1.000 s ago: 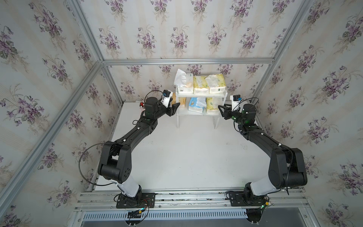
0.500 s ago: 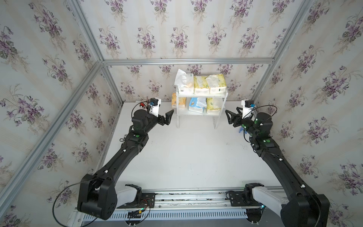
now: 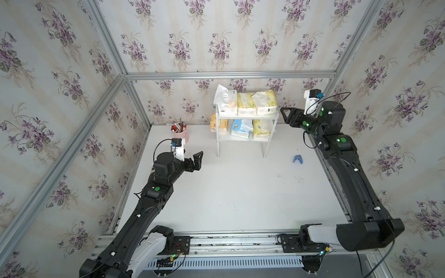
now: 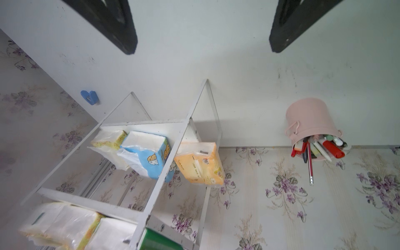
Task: Remove the tissue boxes from the shelf
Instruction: Pick up a box of tissues from the shelf.
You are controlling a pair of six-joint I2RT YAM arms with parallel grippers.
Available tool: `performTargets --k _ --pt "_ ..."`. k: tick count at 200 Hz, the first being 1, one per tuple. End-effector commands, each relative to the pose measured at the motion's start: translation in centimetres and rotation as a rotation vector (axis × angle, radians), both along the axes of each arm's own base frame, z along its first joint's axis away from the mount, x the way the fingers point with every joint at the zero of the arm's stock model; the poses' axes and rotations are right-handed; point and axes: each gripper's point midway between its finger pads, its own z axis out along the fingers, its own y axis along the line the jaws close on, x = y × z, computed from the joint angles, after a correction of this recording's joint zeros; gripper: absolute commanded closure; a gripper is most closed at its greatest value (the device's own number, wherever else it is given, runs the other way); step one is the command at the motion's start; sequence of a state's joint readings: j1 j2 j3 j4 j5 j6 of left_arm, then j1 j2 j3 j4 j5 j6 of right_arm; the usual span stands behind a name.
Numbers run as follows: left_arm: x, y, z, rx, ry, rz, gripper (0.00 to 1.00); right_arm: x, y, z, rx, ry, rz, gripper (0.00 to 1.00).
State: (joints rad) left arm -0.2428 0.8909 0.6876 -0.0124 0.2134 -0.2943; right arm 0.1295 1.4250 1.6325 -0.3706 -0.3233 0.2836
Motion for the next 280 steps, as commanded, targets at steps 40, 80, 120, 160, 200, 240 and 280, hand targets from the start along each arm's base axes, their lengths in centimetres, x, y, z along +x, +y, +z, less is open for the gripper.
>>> performTargets --k 40,80,120,160,200,240,280 --pt "-1.7 1.4 -2.2 0.01 0.062 0.059 0.01 5.6 0.8 -2.0 -0.013 0.167 -0.031 0.39" --pt "-1.9 1.6 -2.2 0.035 0.058 0.064 0.01 6.9 2.6 -2.9 0.002 0.178 0.016 0.47" --pt "-1.7 1.7 -2.6 0.049 0.068 0.066 0.01 7.6 3.6 -3.4 -0.003 0.188 0.027 0.6" --pt "-1.8 2.0 -2.5 0.063 0.061 0.076 0.01 7.4 4.0 -3.0 0.02 0.188 0.028 0.82" --pt "-1.8 2.1 -2.5 0.066 0.059 0.081 0.01 6.3 3.8 0.1 0.059 0.119 0.023 1.0" --pt "-1.8 2.4 -2.5 0.059 0.06 0.104 0.01 3.8 3.1 4.7 0.086 0.015 0.004 1.0" --pt "-1.5 3.3 -2.5 0.05 0.069 0.164 0.01 -0.9 2.5 7.6 0.136 -0.067 0.007 1.0"
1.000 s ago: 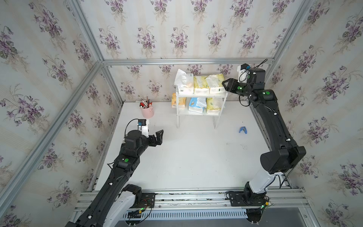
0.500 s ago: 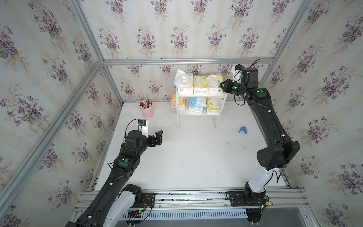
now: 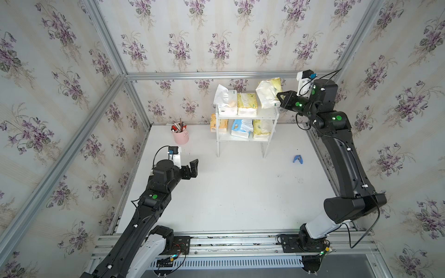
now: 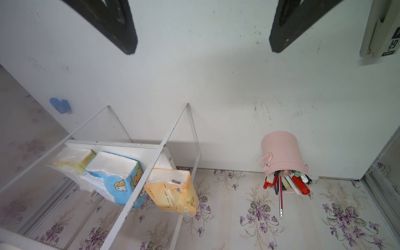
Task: Remove the tissue boxes from the shelf
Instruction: Pick up a box of tissues from the shelf.
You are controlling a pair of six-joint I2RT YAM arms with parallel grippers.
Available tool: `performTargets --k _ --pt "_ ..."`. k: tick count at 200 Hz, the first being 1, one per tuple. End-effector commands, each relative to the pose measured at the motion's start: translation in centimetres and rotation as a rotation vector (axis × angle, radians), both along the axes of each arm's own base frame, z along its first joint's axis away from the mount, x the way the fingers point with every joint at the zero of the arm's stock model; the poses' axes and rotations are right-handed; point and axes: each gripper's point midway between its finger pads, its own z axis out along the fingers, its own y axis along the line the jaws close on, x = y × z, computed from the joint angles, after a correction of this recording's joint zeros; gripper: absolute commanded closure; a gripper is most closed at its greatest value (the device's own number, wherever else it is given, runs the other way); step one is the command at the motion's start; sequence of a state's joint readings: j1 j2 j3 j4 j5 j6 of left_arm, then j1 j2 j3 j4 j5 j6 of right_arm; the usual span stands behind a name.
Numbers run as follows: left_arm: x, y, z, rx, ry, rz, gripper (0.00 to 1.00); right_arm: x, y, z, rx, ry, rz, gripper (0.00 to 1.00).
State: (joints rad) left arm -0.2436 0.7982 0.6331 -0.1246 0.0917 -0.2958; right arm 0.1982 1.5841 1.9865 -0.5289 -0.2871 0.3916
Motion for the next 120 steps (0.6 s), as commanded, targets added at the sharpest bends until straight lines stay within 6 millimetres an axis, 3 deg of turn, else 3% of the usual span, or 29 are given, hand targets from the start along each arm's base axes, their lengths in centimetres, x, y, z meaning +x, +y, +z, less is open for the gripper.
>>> performTargets --k 1,29,68,97,120 --pt "0.2 0.8 0.0 -0.005 0.005 0.051 0.01 -2.3 -0.3 2.4 0.046 -0.08 -0.007 1.0" --pt "0.7 1.3 -0.2 0.006 0.029 0.087 0.01 -7.2 -0.1 3.0 0.119 -0.137 0.037 1.0" --pt "1.6 2.3 -0.7 0.011 0.069 0.161 0.01 -13.7 1.3 0.5 0.261 -0.135 0.132 1.0" --pt "2.1 3.3 -0.9 0.005 0.091 0.217 0.01 -16.3 3.3 -3.4 0.398 -0.068 0.191 1.0" --pt "2.2 4.2 -1.3 -0.003 0.111 0.262 0.01 -16.9 6.4 -8.5 0.468 0.052 0.236 1.0"
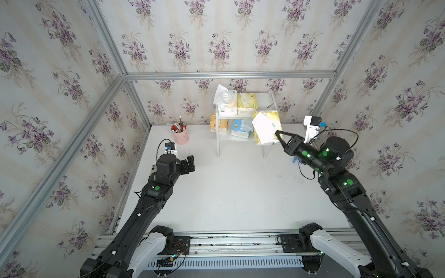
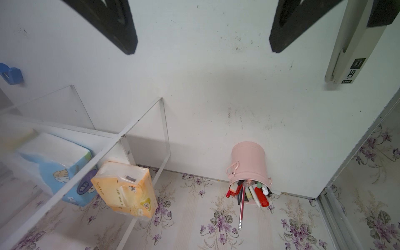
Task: Remove the tissue boxes from the shelf
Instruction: Pick up a box of tissues from the shelf, then place the box of tissues at the center of the board.
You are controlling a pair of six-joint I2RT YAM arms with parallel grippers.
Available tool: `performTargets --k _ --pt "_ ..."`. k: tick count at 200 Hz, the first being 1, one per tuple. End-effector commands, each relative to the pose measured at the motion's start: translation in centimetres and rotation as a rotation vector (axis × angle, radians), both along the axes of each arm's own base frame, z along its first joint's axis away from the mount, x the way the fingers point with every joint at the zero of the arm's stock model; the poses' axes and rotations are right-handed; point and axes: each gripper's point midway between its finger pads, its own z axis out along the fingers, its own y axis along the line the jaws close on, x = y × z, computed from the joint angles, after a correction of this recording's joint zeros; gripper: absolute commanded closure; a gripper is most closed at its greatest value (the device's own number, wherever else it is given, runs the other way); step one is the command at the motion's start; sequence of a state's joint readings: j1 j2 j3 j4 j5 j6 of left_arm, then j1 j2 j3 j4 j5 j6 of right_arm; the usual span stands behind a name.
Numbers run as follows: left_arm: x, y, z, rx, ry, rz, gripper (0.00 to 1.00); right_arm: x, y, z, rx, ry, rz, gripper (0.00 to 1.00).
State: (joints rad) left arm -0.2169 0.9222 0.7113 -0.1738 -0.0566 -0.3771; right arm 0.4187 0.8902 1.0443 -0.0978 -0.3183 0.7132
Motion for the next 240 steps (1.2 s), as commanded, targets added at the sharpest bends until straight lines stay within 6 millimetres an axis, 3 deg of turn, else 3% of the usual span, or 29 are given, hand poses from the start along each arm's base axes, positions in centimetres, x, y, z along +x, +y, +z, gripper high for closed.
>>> performTargets --k 1,15,40,112,174,215,240 --pt "0.0 1.2 -0.2 -0.009 0.02 0.068 0.01 -0.3 2.3 -1.8 0.146 0.055 0.036 1.0" --pt "-0.1 1.7 -0.4 -0.015 0.029 0.092 0.01 -1.1 5.3 -5.5 0.186 0.151 0.098 1.0" --pt "-0.6 2.4 -0.8 -0.021 0.041 0.117 0.01 -1.5 8.8 -11.2 0.236 0.268 0.134 1.0" --pt "-1.8 3.2 -1.2 -0.04 0.05 0.149 0.01 -0.9 14.8 -21.1 0.283 0.454 0.12 1.0" --pt "-2.2 3.3 -1.4 -0.055 0.053 0.162 0.01 0.7 19.7 -27.5 0.268 0.553 0.114 1.0" --pt "-2.3 3.4 -1.8 -0.059 0.054 0.168 0.01 1.8 21.8 -32.1 0.211 0.622 0.095 1.0" --pt "-2.4 3.5 -1.9 -0.06 0.053 0.171 0.01 2.1 22.7 -33.5 0.192 0.642 0.089 1.0"
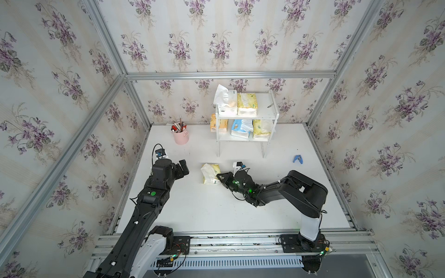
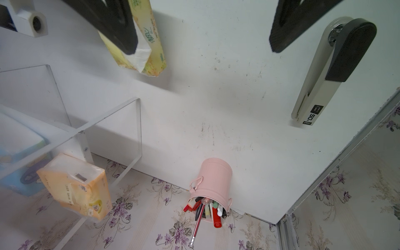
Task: Remove the tissue boxes from the shelf
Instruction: Place the box of tissues at the center of the board.
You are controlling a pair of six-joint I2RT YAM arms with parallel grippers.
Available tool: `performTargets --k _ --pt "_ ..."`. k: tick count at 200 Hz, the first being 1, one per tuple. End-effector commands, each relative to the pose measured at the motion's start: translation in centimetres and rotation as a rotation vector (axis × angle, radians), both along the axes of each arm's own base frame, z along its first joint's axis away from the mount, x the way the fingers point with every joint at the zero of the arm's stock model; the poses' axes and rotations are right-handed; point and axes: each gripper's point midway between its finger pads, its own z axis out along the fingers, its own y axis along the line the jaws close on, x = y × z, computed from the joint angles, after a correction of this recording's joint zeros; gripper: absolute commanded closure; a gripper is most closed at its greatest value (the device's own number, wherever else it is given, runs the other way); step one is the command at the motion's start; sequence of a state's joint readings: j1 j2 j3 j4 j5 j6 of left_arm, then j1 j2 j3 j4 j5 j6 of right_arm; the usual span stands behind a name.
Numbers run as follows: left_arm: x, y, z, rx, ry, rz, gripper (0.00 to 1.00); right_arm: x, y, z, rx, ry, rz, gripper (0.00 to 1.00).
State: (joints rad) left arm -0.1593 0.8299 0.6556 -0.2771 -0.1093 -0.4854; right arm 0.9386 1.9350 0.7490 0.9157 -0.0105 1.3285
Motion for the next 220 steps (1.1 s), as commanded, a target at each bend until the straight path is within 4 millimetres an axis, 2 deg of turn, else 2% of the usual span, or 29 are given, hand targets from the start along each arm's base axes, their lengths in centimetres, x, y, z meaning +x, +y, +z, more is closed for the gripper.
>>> performTargets --k 1,13,45,77,110,126,159,174,195,220 --pt "0.0 0.2 0.1 -0.001 -0.009 0.016 0.01 0.6 1.0 0.3 0.031 -0.015 -0.007 1.0" --pt "0.1 0.3 0.1 0.001 -0.01 0.017 0.01 0.7 1.3 -0.1 0.023 -0.014 -0.007 0.97" --pt "0.2 0.3 0.2 0.014 -0.004 0.014 0.01 0.2 2.1 -0.5 0.028 -0.005 0.025 0.79" --pt "-0.1 0.6 0.7 0.049 -0.003 0.014 0.01 -0.2 2.3 0.7 0.046 -0.042 0.055 0.59" --pt "-0.7 1.1 1.9 0.101 -0.012 0.005 0.01 -0.3 1.1 3.0 0.029 -0.133 0.05 0.52" --pt "-0.8 0.7 2.3 0.106 -0.018 -0.024 0.01 -0.4 0.0 3.9 -0.009 -0.174 0.043 0.5" --pt "-1.0 0.5 2.9 0.067 -0.033 -0.022 0.01 -0.5 -3.1 8.1 -0.139 -0.354 0.034 0.49" --pt "-0.9 -0.2 3.2 0.032 -0.053 -0.049 0.01 -0.6 -4.5 11.3 -0.244 -0.504 0.047 0.46" --pt "-0.3 -1.8 3.8 -0.03 -0.076 -0.123 0.01 -0.7 -6.2 14.9 -0.431 -0.703 0.092 0.37" --pt "0.4 -3.0 3.7 -0.079 -0.02 -0.164 0.01 -0.9 -6.9 19.6 -0.587 -0.89 0.235 0.31"
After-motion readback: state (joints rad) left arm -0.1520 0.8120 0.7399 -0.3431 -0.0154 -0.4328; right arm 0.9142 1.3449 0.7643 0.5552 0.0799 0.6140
